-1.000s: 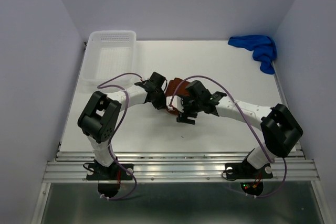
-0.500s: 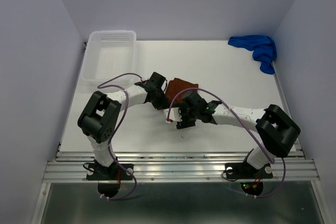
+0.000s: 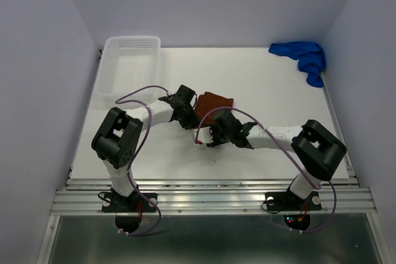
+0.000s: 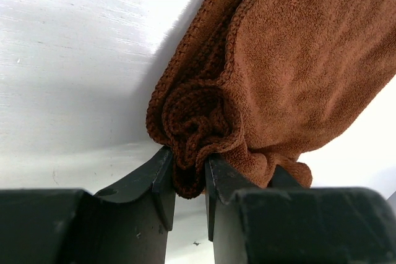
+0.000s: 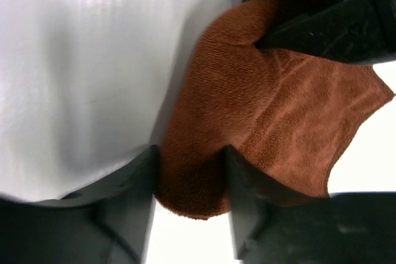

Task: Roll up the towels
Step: Roll the towel

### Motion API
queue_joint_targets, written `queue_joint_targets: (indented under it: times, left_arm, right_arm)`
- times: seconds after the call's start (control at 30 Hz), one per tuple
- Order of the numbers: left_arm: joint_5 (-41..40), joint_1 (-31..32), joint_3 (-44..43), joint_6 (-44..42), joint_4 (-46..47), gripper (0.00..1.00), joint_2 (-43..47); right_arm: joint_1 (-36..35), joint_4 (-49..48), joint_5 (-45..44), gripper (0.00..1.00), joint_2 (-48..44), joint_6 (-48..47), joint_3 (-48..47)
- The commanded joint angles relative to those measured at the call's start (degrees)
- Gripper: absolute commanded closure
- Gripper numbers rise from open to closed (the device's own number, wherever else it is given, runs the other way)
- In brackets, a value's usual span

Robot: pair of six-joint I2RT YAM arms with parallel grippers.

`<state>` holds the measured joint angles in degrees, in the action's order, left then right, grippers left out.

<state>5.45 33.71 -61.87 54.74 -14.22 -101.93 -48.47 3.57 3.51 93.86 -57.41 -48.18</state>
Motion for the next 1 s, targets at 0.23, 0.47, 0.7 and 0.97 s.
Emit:
queue_joint_targets:
  times: [0.23,0.47,0.7,0.97]
  left_arm:
    - [0.7,0.56,3.16,-3.41,-2.92,0.68,1.29]
    - [-1.76,0.56,2.89,-2.8,-3.36,0.35,6.12]
    - [-4.92,0.56,3.07,-1.39,-4.15,0.2,10.52]
    - [-7.39,0.3,6.23,-2.27,0.33,0.07,16.06]
  right_arm:
    - [2.06,-6.74,-2.89,0.95,3.43,1.94,2.04]
    - [5.48,3.71,7.99,0.99,3.17,12.93,-4.45]
    - [11.02,14.43,23.02,0.99,4.57,17.41,-11.13]
    - [16.73,32.18,41.04,0.99,10.63,16.45,-22.38]
